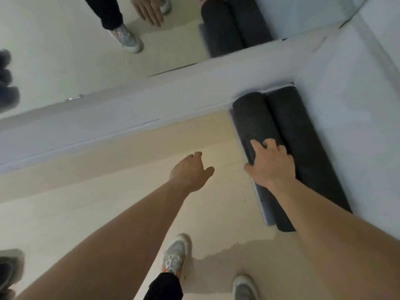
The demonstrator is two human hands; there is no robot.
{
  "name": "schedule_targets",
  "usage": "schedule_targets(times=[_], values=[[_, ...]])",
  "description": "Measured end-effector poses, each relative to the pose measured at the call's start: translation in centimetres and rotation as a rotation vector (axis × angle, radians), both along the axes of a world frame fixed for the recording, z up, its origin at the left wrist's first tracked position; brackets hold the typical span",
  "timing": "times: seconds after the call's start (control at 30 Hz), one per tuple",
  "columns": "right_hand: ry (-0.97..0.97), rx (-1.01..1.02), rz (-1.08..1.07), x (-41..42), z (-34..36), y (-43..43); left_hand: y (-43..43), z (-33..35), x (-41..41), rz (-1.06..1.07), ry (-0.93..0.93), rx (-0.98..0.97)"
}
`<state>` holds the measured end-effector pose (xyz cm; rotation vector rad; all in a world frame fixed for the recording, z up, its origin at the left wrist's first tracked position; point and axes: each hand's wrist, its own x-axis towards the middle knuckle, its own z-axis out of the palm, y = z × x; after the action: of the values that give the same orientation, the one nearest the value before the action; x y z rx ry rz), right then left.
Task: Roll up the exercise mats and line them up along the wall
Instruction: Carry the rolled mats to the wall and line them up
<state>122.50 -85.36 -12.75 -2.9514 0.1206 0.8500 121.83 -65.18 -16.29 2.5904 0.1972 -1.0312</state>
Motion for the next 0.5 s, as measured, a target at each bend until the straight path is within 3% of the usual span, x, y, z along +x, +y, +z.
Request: schedule_targets(times=[0.23, 0.5], values=[[-0.020, 0.040, 0.438, -8.4, 11.5, 16.7, 13.3, 11.6, -17.0, 0.427, -0.061, -0.014], [0.006, 0.120, 0.889, -29.4, 16.2, 42.5, 34.1, 16.8, -43.1, 0.843, -0.114, 0.050]])
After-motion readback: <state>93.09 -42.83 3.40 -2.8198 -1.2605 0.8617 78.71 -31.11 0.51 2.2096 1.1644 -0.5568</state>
